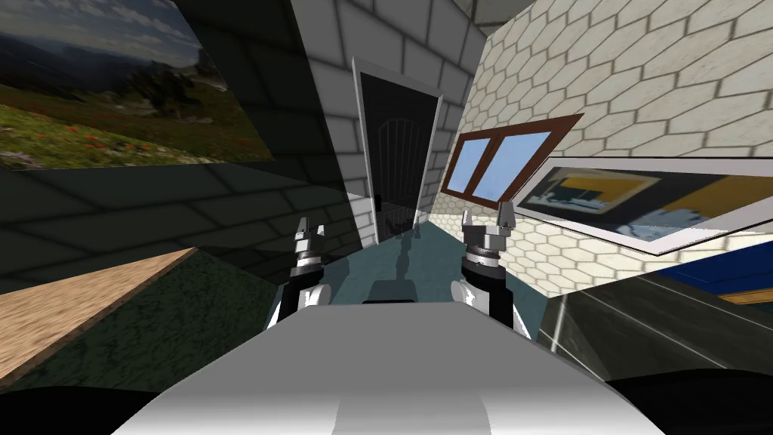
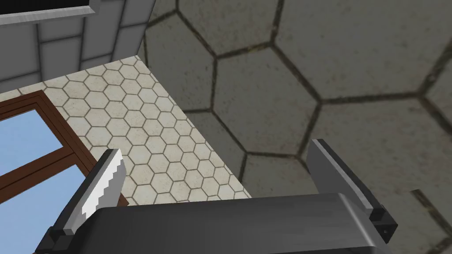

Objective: Pull the door open

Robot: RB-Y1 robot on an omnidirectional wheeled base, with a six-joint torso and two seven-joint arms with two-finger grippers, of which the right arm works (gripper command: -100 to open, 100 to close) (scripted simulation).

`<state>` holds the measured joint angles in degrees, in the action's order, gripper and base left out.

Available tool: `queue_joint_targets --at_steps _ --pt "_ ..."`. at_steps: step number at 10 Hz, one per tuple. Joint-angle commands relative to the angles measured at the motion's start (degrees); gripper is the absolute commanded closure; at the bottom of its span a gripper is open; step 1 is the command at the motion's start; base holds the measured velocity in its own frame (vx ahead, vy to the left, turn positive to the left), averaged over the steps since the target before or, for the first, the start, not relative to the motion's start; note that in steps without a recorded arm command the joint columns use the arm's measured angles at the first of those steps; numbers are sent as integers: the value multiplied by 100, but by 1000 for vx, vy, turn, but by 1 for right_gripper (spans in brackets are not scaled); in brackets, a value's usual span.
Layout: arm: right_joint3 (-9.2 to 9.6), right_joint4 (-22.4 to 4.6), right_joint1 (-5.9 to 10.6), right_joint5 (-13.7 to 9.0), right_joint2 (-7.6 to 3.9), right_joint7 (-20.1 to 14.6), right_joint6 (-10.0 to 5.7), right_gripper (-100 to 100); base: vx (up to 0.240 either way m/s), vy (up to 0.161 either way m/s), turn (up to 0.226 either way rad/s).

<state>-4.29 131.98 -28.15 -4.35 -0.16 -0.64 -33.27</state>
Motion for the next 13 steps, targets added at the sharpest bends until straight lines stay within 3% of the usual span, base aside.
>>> queue_joint_targets --at_steps 1,13 --pt "6 -187 70 115 -89 141 11 -100 60 3 56" --pt "61 -1780 670 1095 -685 1346 101 -100 143 41 58"
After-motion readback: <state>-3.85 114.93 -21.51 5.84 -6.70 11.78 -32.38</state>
